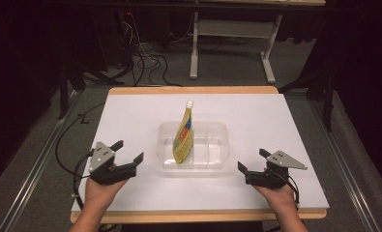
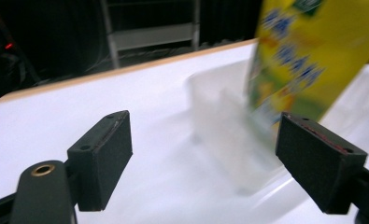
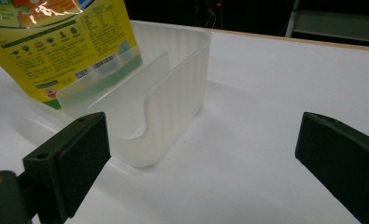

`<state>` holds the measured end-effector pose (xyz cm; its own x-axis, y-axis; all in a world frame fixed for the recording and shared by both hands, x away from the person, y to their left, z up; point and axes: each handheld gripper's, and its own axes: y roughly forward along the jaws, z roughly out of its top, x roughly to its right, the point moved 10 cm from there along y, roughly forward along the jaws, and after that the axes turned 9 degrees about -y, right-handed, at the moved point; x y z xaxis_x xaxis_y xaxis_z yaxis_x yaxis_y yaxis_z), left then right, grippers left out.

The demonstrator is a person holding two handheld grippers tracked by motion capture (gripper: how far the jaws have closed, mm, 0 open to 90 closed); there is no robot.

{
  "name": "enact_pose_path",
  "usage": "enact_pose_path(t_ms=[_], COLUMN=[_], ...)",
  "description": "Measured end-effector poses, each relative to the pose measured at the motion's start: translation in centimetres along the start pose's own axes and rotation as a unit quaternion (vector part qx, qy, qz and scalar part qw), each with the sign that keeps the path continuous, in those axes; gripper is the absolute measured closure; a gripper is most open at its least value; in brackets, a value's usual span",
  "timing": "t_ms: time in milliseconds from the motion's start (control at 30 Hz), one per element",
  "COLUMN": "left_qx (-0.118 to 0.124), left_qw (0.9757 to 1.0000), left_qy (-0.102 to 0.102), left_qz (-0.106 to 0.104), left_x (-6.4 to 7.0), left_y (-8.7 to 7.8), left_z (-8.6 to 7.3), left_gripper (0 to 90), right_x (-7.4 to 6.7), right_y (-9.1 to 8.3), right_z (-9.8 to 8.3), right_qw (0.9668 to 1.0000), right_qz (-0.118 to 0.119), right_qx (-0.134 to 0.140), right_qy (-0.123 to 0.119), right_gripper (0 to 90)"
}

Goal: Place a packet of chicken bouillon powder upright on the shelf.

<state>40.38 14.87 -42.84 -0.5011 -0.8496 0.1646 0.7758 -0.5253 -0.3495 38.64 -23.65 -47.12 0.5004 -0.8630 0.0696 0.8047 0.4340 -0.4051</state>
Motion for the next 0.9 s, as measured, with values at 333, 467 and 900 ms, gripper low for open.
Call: enact_pose_path(t_ms=[333, 467, 900], left_qx=[-0.029, 0.009, -0.027], left_qw=[0.9985, 0.9987, 0.9995], left_qy=[-0.04, -0.049, -0.018], left_qz=[0.024, 0.003, 0.002], left_x=[-6.2, -4.6, -2.9], left_y=[-2.3, -2.3, -1.3], left_z=[-5.1, -4.3, -5.2], left_gripper=[21.1, 21.9, 22.9], right_x=[1.1, 1.3, 1.8], right_y=[0.0, 0.3, 0.5], right_z=[-0.1, -0.4, -0.5], right_qw=[0.9999, 0.9998, 0.9999], right_qz=[-0.013, -0.017, -0.011], right_qx=[0.008, 0.007, 0.007], right_qy=[0.007, 0.007, 0.008], right_gripper=[2.3, 3.0, 5.1])
